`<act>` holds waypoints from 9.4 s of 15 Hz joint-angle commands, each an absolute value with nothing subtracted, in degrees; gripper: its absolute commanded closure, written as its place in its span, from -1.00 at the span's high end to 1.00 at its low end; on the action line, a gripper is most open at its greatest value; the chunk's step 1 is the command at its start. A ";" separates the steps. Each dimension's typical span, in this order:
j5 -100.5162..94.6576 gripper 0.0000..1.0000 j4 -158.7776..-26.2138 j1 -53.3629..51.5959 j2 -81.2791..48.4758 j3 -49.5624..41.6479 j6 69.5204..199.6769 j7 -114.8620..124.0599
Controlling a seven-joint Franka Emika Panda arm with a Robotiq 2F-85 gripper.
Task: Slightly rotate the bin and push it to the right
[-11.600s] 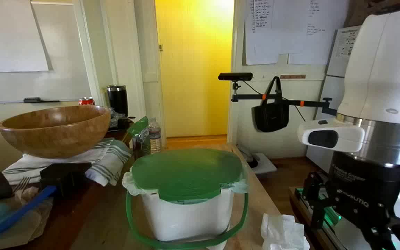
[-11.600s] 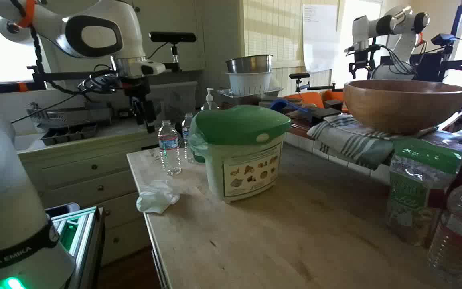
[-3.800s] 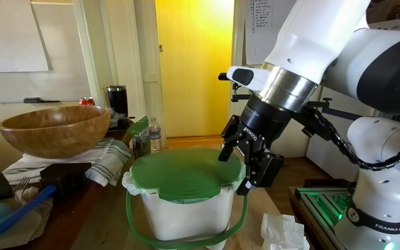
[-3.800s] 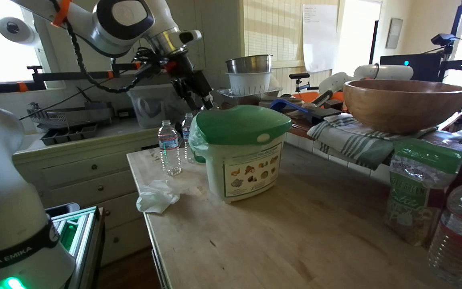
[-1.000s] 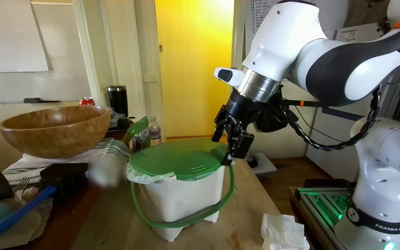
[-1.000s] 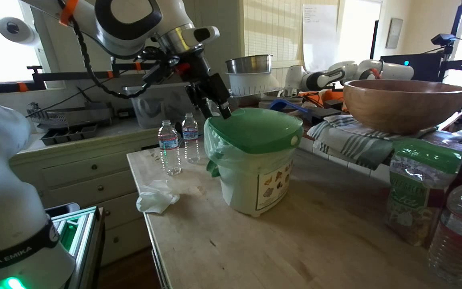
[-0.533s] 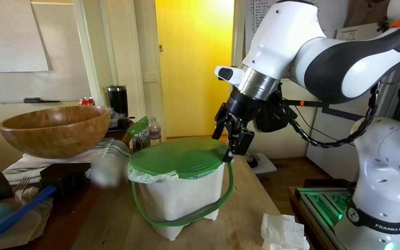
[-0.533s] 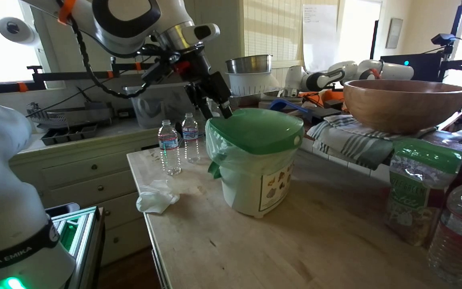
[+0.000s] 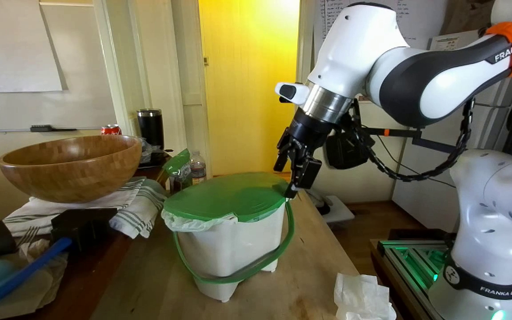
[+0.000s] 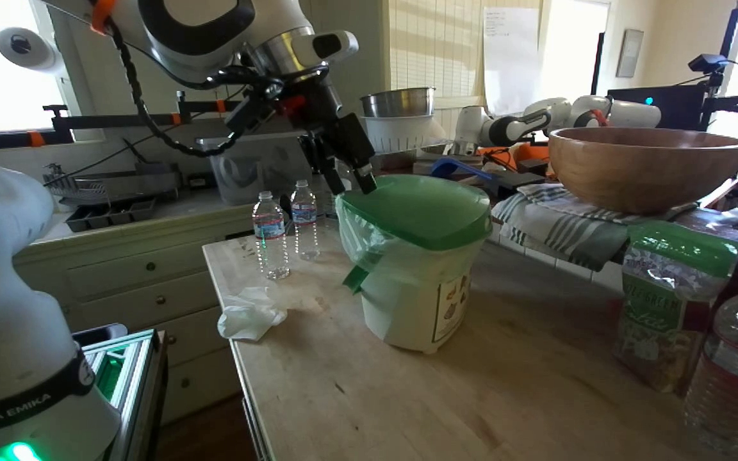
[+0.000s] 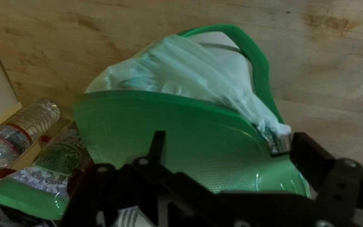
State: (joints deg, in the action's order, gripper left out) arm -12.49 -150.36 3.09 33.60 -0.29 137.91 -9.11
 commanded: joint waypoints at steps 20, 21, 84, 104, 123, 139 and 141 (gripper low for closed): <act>-13.69 1.00 -149.97 1.58 38.01 -2.36 128.34 -13.38; -14.09 1.00 -150.06 1.36 37.46 -2.06 129.06 -12.80; -23.55 1.00 -135.22 3.41 19.12 6.92 118.83 11.44; -30.05 1.00 -136.14 3.84 22.01 3.41 110.34 4.43; -25.90 1.00 -135.83 0.56 27.49 2.20 105.25 -1.09; -24.01 1.00 -135.24 0.20 20.68 1.29 120.70 -0.66; -24.38 1.00 -135.11 0.53 20.19 1.15 120.51 -1.17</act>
State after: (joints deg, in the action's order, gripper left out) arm -24.92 -135.30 -0.03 21.23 1.57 119.60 0.06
